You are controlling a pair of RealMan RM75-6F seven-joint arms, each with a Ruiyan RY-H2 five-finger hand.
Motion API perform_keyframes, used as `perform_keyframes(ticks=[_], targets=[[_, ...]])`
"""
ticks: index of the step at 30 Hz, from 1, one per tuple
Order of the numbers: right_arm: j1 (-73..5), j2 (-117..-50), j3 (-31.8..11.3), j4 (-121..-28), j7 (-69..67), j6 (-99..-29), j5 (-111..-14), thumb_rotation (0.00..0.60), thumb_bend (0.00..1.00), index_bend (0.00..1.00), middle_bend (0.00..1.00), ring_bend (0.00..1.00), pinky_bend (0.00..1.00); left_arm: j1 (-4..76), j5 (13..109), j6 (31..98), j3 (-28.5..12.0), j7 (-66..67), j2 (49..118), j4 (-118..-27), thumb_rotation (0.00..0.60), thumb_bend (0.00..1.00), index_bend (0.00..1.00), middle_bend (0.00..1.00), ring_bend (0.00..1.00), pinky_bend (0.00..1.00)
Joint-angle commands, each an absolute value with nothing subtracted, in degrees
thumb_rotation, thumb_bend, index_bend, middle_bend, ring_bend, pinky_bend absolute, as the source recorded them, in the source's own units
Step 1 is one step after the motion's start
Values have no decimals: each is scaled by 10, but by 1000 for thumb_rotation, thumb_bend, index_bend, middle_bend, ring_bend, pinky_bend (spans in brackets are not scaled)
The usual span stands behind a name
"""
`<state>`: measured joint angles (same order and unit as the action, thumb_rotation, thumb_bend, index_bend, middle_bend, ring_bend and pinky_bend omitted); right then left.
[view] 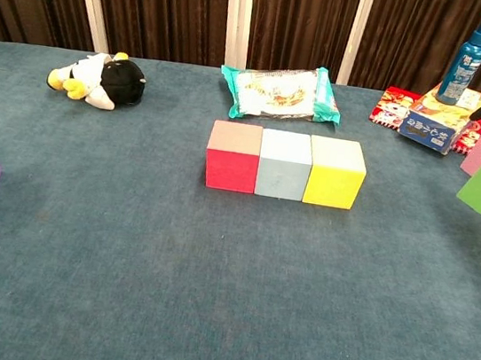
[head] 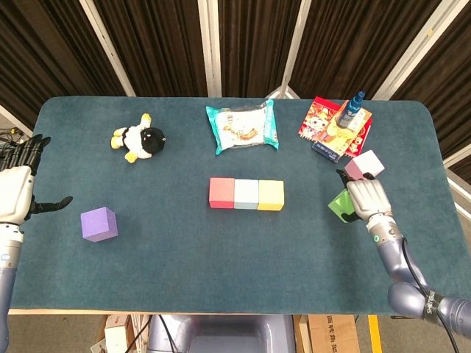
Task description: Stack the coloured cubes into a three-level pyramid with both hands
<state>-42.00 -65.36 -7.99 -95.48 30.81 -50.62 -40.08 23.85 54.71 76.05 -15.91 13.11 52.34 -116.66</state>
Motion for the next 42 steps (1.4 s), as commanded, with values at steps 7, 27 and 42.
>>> perform_keyframes(ticks=[7,27,42], targets=[[-432,-663,-64,-926,281,-465,-468,600,266,0,448,378,147,240,547,759,-158,133,525,-1165,600,75,0,0,0,2],[-452,-694,-37,-850,232,-412,-588,600,266,0,361,239,147,240,538,761,-160,136,529,-1163,600,75,0,0,0,2],[-430,-678,-67,-957,196,-471,-428,600,266,0,85,99,35,242,537,759,-158,139,532,-1162,600,75,0,0,0,3]])
